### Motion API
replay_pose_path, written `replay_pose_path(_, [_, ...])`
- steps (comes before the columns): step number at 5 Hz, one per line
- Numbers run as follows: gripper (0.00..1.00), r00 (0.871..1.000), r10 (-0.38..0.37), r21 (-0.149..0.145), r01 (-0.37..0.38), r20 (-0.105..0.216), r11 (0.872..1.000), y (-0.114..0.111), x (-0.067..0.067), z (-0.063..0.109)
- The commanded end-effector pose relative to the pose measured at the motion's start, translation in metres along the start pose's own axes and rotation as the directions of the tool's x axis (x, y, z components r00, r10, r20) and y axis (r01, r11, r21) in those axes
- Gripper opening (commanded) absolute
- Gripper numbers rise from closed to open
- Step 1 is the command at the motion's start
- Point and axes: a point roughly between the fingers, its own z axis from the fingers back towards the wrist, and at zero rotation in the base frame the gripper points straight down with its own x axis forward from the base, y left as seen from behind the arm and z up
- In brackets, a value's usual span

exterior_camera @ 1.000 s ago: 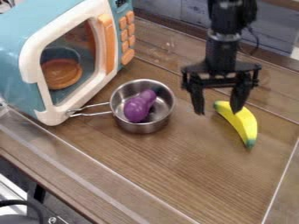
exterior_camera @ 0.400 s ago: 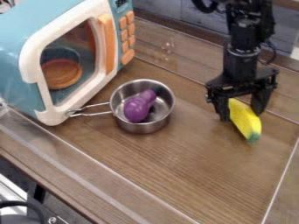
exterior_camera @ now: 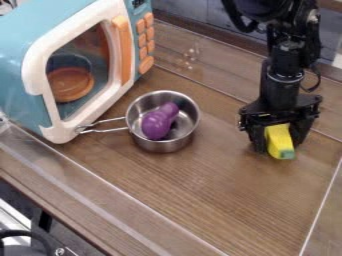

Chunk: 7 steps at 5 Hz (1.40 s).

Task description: Put the banana in the silver pot

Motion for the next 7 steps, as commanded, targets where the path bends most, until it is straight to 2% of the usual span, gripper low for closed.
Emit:
replay_pose_path(1, [1.0, 0.999, -0.002, -0.051, 0.005, 0.052, 0.999, -0.011, -0.002, 0.034])
replay_pose_path(3, [1.0, 0.997, -0.042, -0.049, 0.045, 0.062, 0.998, 0.001, 0.014, 0.043])
replay_pose_path(4, [1.0, 0.996, 0.051, -0.058, -0.047, 0.074, 0.997, 0.0, 0.02, 0.045])
replay_pose_path(5, [1.0, 0.988, 0.128, -0.066, -0.122, 0.085, 0.99, -0.002, 0.026, 0.048])
replay_pose_path(7, [1.0, 0.994, 0.066, -0.059, -0.061, 0.092, 0.996, -0.002, 0.005, 0.038])
